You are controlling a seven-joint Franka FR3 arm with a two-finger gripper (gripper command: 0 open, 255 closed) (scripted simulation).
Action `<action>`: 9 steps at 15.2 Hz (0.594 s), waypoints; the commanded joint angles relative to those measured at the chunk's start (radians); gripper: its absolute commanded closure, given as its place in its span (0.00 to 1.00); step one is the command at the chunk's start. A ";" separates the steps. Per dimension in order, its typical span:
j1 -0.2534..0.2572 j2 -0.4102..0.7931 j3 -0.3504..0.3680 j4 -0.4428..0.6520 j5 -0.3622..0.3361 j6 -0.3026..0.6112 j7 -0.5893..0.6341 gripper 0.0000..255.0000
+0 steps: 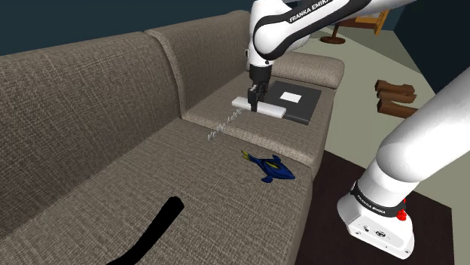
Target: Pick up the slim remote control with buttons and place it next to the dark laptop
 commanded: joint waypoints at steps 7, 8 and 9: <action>-0.004 0.050 0.002 -0.060 -0.009 0.110 0.001 1.00; -0.004 0.058 0.003 -0.067 -0.010 0.125 0.002 1.00; -0.004 0.066 0.004 -0.074 -0.012 0.139 0.004 1.00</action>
